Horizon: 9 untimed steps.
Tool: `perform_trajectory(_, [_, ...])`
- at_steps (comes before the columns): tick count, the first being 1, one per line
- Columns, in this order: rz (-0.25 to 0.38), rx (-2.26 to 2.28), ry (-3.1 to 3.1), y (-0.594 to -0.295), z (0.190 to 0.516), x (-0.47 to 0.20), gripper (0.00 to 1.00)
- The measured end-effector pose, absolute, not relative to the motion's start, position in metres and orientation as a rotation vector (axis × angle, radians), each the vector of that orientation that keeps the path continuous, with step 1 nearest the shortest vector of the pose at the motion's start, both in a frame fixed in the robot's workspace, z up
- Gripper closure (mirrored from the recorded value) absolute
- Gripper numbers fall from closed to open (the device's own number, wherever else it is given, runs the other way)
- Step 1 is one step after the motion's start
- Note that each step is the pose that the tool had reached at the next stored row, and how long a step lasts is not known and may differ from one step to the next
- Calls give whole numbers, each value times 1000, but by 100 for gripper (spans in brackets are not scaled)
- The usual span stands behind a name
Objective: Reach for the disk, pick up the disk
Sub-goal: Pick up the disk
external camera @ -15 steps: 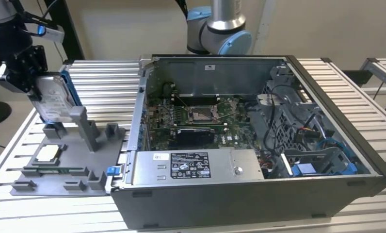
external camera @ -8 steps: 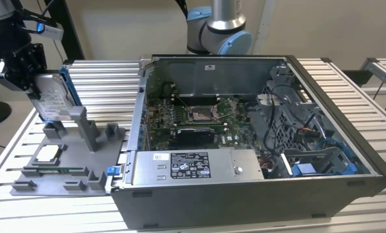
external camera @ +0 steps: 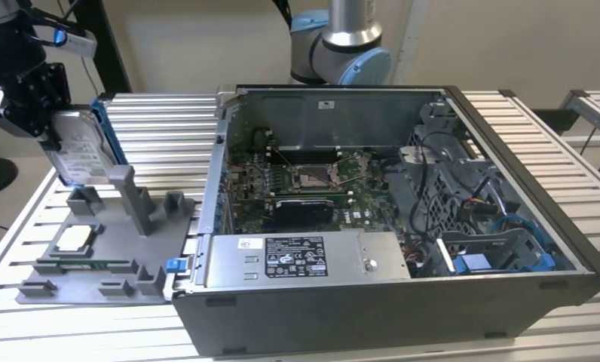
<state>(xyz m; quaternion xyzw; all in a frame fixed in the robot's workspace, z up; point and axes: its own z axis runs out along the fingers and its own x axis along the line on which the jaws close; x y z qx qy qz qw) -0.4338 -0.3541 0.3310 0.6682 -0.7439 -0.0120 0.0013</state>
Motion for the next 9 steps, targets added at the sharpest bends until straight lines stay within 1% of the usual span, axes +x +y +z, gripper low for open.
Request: perform_trajectory(9, [-37, 2097, -2335, -354, 337, -434, 100])
